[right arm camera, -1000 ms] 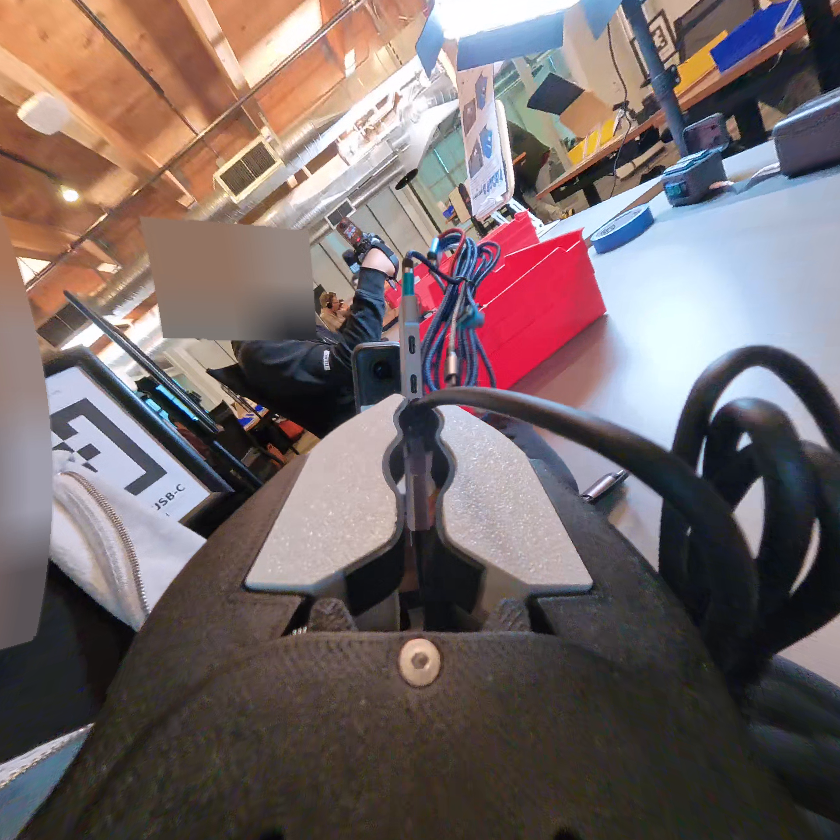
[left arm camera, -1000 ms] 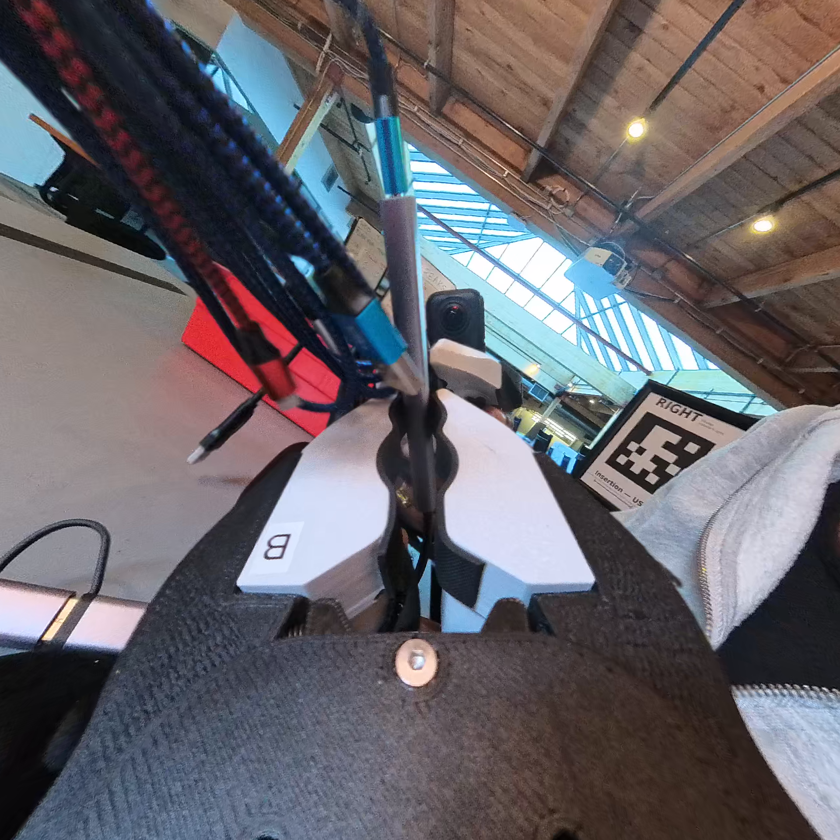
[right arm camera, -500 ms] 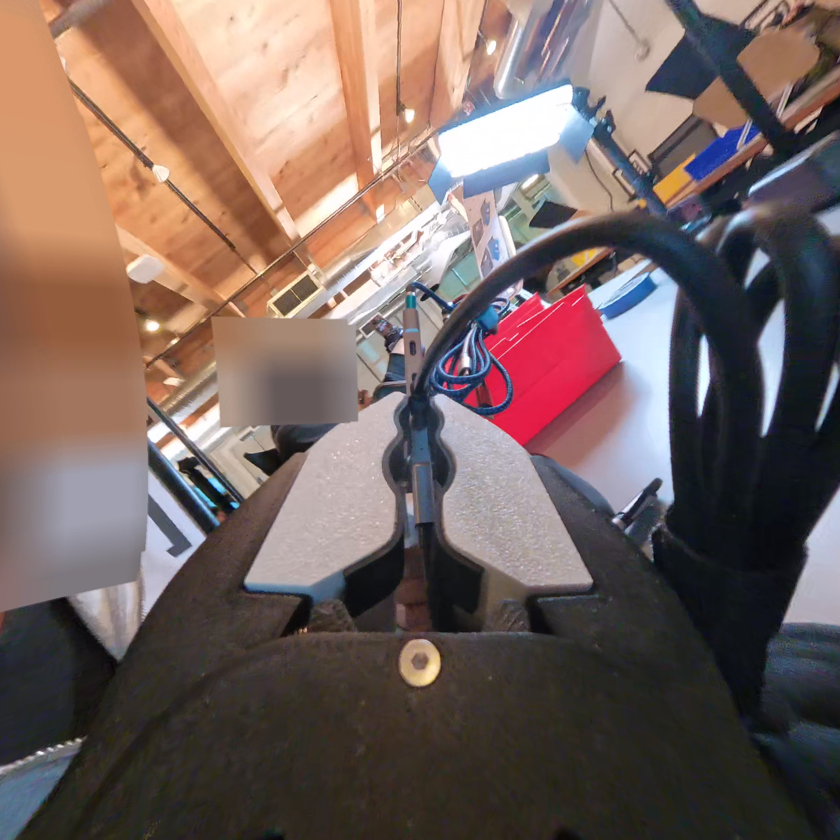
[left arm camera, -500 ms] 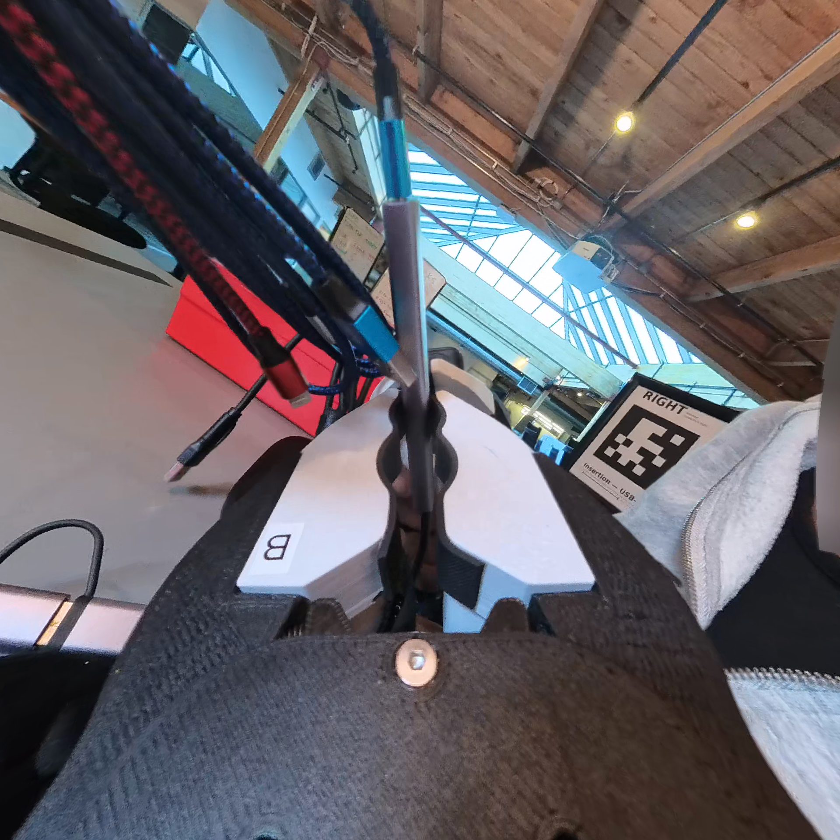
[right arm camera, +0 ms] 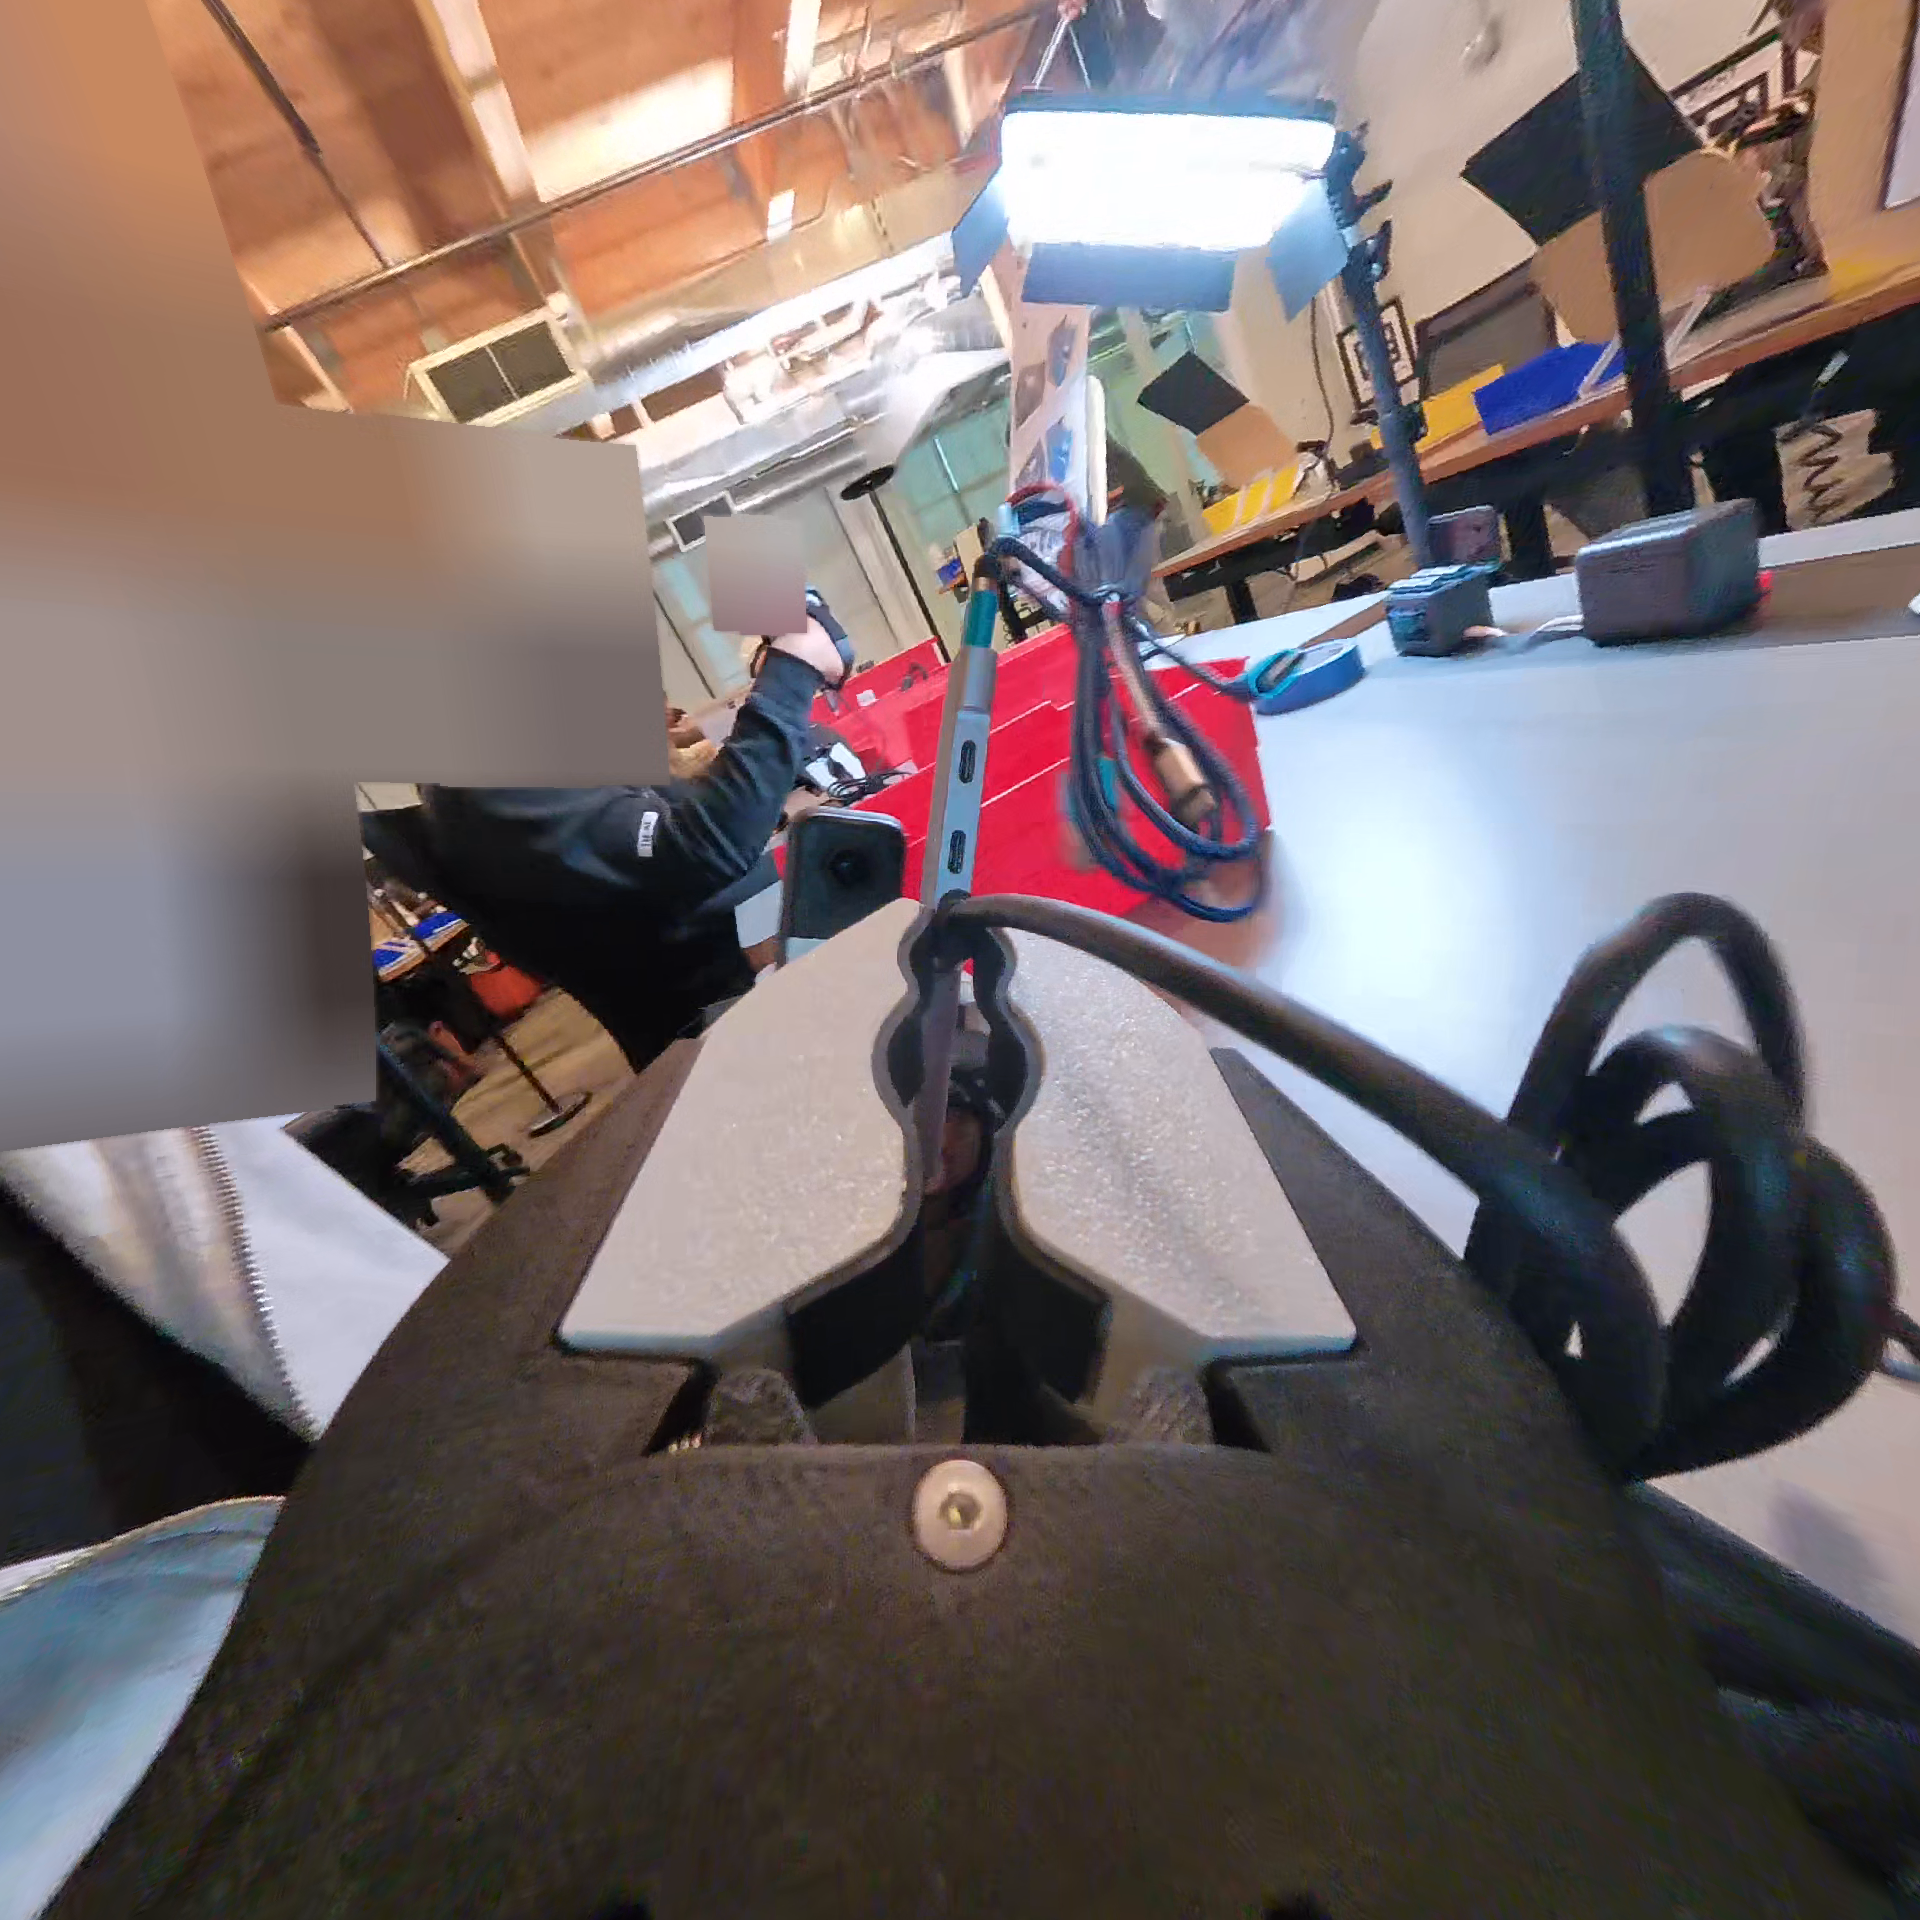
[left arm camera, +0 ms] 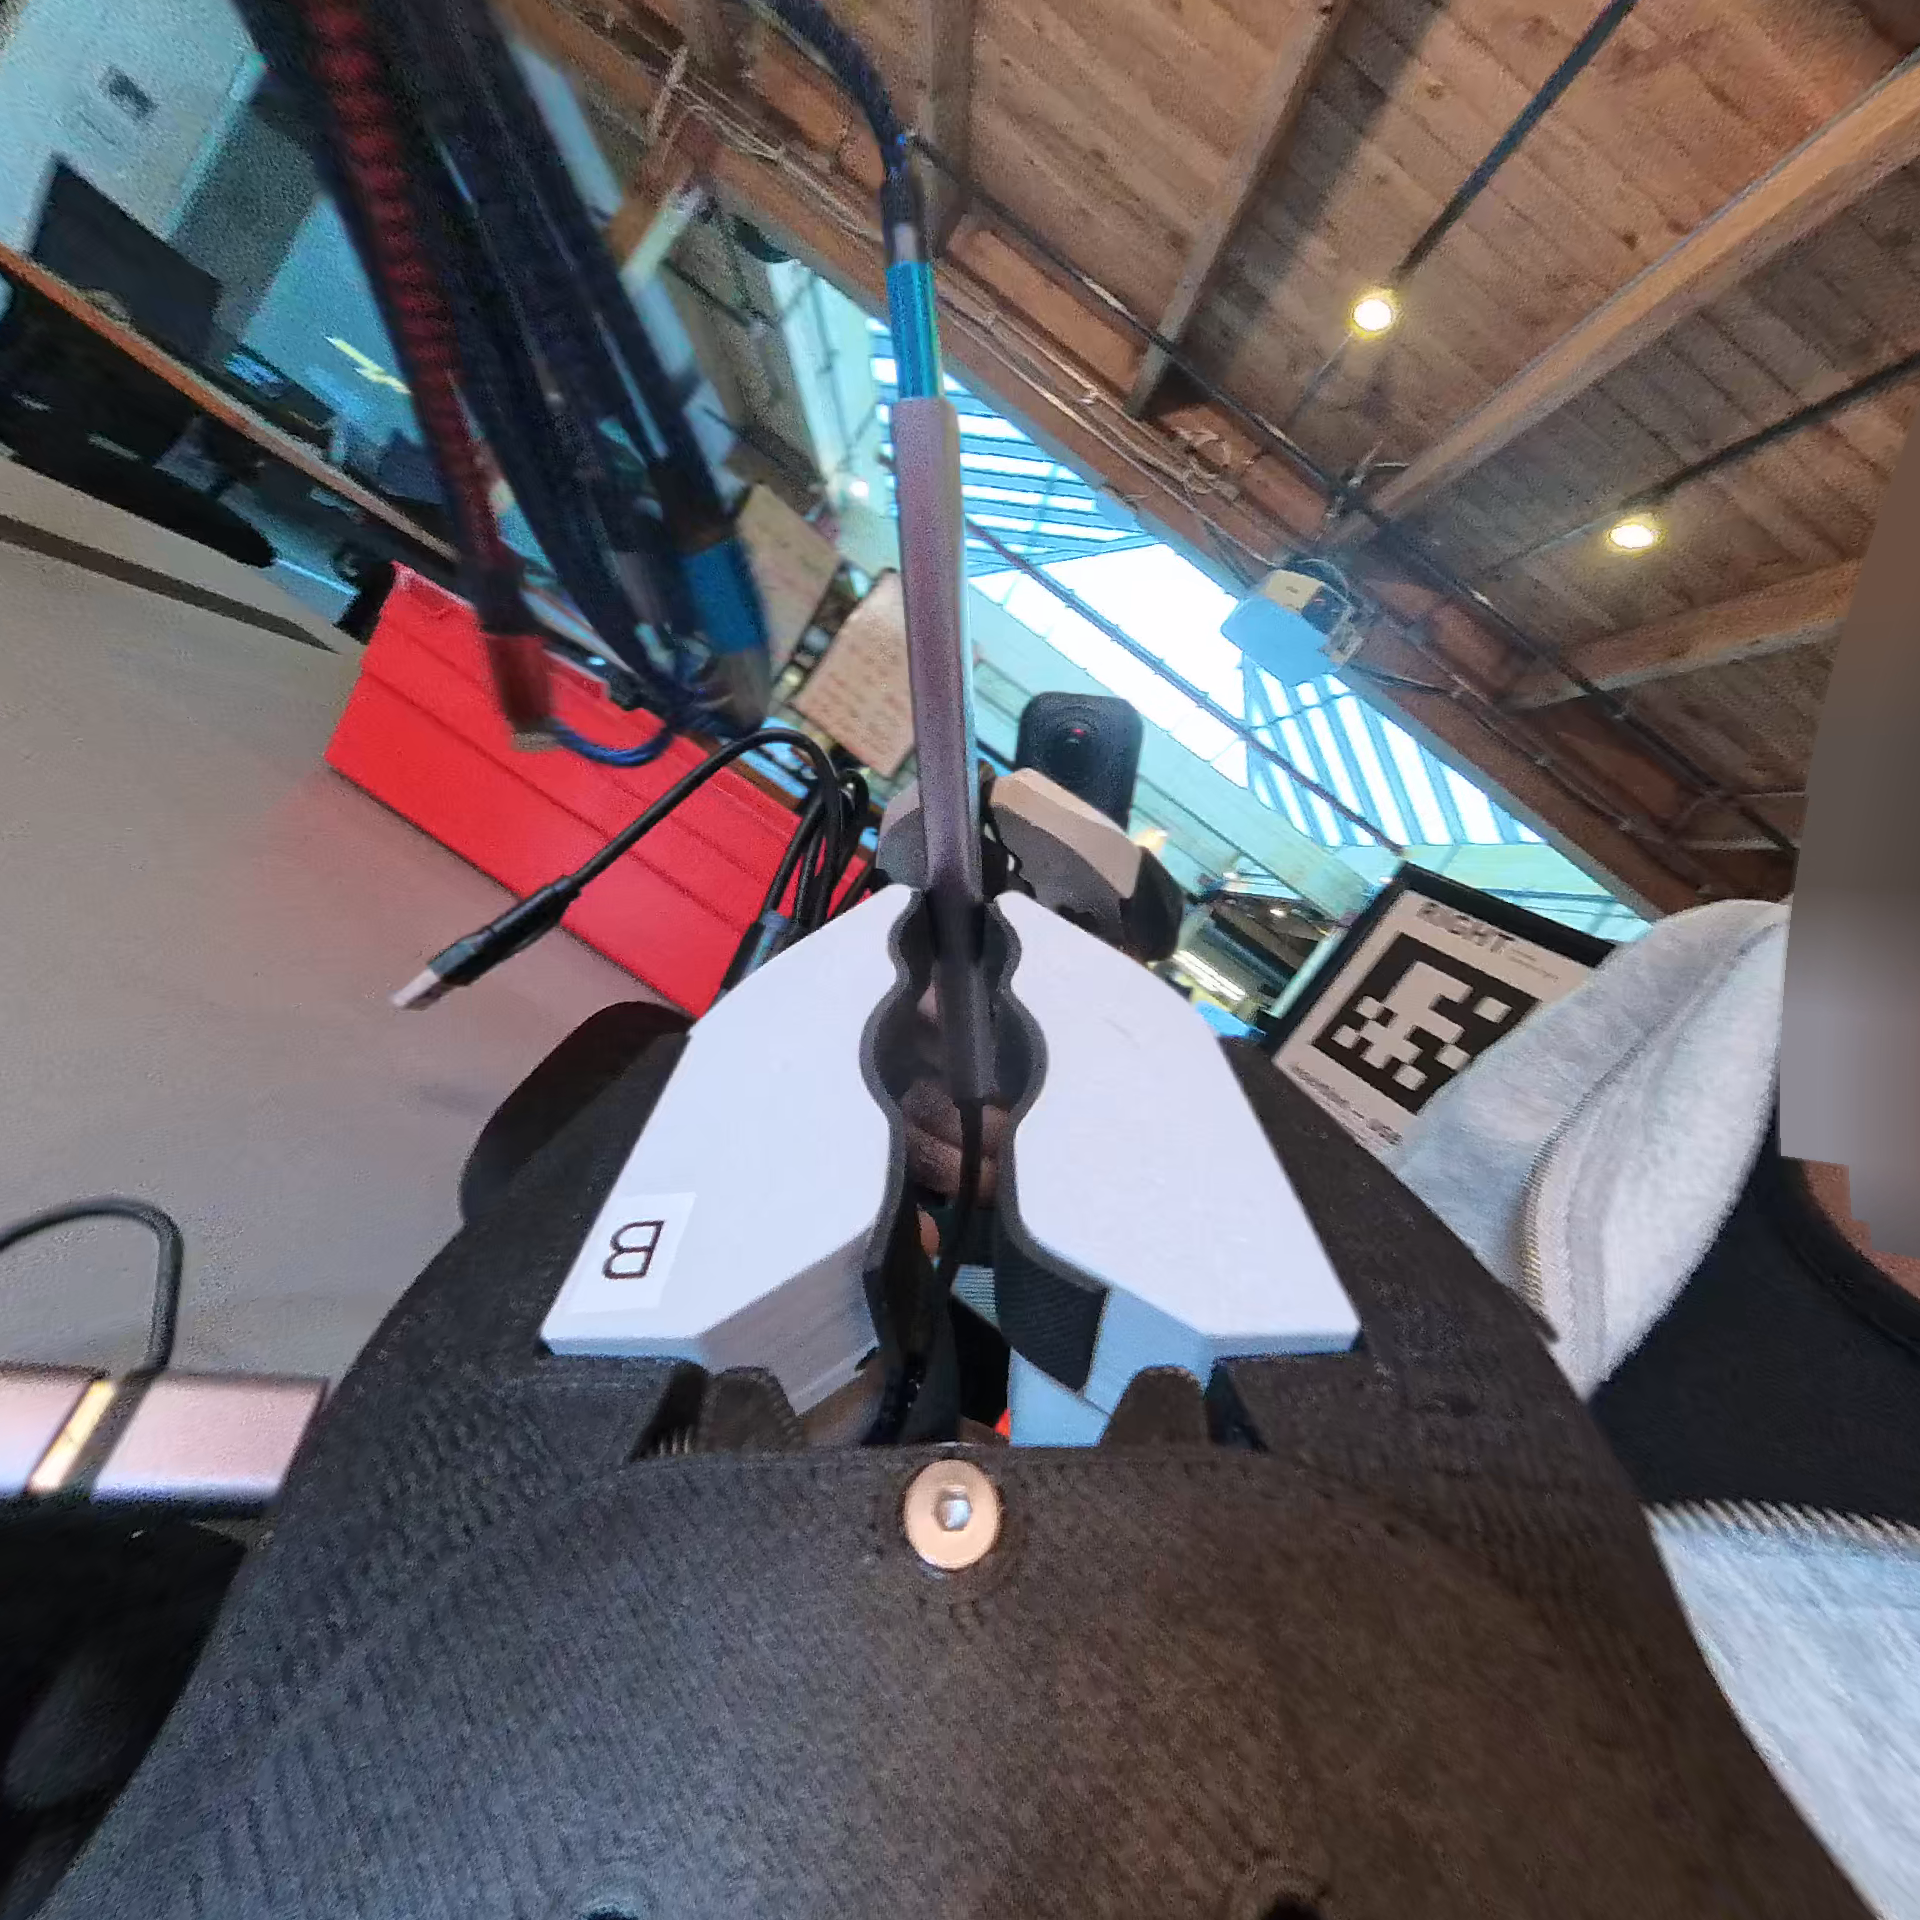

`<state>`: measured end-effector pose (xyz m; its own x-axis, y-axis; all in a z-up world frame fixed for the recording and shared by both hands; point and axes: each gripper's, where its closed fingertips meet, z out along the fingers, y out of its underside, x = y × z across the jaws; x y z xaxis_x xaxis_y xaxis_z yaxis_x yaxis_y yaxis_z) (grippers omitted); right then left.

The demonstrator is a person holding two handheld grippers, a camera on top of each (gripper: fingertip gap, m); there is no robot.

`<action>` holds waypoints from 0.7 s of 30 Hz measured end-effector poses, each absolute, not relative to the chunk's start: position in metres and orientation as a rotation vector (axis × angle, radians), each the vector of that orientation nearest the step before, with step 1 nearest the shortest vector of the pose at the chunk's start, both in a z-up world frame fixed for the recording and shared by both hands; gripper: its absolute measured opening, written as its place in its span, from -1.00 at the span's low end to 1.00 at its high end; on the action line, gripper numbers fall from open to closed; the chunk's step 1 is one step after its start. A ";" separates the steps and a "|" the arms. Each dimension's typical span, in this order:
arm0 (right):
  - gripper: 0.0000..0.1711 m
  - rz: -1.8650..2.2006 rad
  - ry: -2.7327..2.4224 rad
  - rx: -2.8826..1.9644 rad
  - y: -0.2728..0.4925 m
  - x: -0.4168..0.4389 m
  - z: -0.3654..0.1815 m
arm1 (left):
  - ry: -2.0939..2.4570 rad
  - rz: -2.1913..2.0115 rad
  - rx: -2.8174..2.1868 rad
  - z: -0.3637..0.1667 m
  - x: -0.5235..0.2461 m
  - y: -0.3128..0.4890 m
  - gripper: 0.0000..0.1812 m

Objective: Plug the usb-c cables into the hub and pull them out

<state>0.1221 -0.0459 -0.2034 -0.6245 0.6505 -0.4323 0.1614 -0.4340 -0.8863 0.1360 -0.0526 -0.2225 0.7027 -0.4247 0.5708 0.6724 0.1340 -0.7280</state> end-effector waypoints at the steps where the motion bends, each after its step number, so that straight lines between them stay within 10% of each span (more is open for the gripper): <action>1: -0.92 2.139 -1.486 -1.138 -0.049 0.125 -0.202 | -0.219 -0.834 -1.182 -0.221 0.139 -0.055 -0.89; 10: -0.92 1.555 -1.541 -0.786 -0.056 0.126 -0.202 | -0.308 -0.701 -1.113 -0.212 0.124 -0.054 -0.54; 21: -0.90 0.965 -1.409 -0.376 -0.076 0.123 -0.209 | -0.444 -0.633 -1.037 -0.213 0.108 -0.056 -0.73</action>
